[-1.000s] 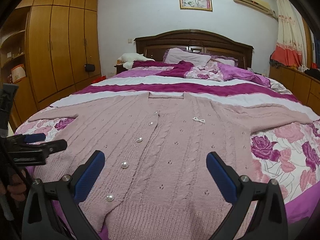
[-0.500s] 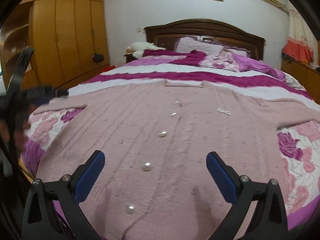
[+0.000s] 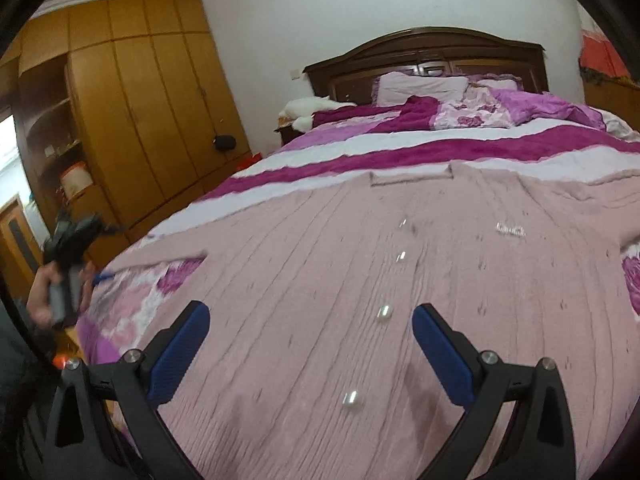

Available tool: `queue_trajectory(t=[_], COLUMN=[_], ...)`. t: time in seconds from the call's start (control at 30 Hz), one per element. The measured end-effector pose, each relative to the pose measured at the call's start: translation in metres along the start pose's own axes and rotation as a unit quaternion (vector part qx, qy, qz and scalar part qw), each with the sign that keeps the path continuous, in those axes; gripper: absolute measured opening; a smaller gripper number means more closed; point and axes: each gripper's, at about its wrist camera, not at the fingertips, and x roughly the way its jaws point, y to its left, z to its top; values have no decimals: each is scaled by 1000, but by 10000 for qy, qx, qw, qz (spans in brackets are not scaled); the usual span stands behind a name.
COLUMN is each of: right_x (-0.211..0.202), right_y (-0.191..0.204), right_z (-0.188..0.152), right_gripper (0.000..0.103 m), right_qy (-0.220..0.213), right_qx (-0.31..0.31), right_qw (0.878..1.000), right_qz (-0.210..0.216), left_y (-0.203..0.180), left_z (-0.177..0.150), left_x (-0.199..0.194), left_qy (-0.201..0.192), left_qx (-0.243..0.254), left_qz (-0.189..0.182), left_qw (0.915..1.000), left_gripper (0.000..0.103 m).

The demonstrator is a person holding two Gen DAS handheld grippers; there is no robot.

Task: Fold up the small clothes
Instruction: 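Reach the left tool to the nearest sleeve cuff and close on it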

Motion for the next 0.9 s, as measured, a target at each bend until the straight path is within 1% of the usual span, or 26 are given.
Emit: queue_trajectory(t=[0.03, 0.1, 0.13, 0.17, 0.2, 0.23, 0.27, 0.3, 0.33, 0.4, 0.43, 0.47, 0.5, 0.57, 0.63, 0.67, 0.73, 0.77, 0.87, 0.9], right_x=[4, 6, 5, 3, 2, 2, 2, 3, 4, 3, 3, 4, 6, 8, 7, 8, 14, 15, 16, 17], right_y=[-4, -8, -9, -11, -12, -12, -12, -10, -9, -2, 1, 3, 6, 13, 19, 21, 27, 30, 36, 39], right_z=[4, 8, 7, 6, 6, 6, 7, 8, 8, 8, 6, 4, 2, -1, -4, -6, -7, -9, -14, -15], right_gripper=[103, 103, 103, 103, 103, 103, 103, 103, 103, 103, 103, 103, 103, 103, 103, 103, 103, 103, 103, 103], right_qy=[14, 45, 49, 27, -1, -11, 6, 37, 46, 30, 46, 106, 209, 364, 370, 340, 414, 454, 562, 582], right_qx=[90, 210, 247, 268, 305, 365, 386, 359, 309, 129, 100, 97, 91, 9, -131, -173, -262, -296, -346, -363], right_qw=[10000, 9998, 9997, 9995, 9992, 9985, 9980, 9976, 9978, 9986, 9984, 9979, 9972, 9957, 9948, 9946, 9935, 9933, 9911, 9904], right_qz=[4, 19, 52, 143, 272, 417, 501, 585, 593, 511, 563, 634, 707, 858, 944, 966, 1024, 1019, 1156, 1203], left_y=[7, 22, 31, 43, 52, 60, 63, 63, 62, 58, 54, 53, 51, 55, 65, 69, 75, 81, 94, 93], left_z=[4, 18, 23, 24, 22, 20, 19, 21, 23, 31, 35, 39, 44, 50, 57, 64, 82, 87, 88, 88], left_x=[-2, -5, -8, -12, -13, -11, -8, -7, -5, 4, 10, 14, 19, 27, 33, 34, 37, 37, 35, 35], left_qy=[-25, -153, -252, -377, -365, -297, -252, -259, -268, -267, -209, -182, -184, -270, -374, -472, -652, -746, -883, -865], left_qx=[-6, -87, -216, -449, -660, -858, -940, -922, -895, -932, -917, -881, -839, -959, -1183, -1190, -1197, -1302, -1584, -1545], left_qz=[35, 250, 396, 602, 685, 577, 490, 479, 387, -239, -587, -729, -753, -648, -698, -734, -744, -798, -1021, -1027], left_qw=[10000, 9995, 9987, 9965, 9948, 9942, 9941, 9942, 9949, 9950, 9938, 9933, 9935, 9929, 9898, 9890, 9879, 9855, 9781, 9788], left_gripper=[84, 84, 84, 84, 84, 84, 84, 84, 84, 84, 84, 84, 84, 84, 84, 84, 84, 84, 82, 81])
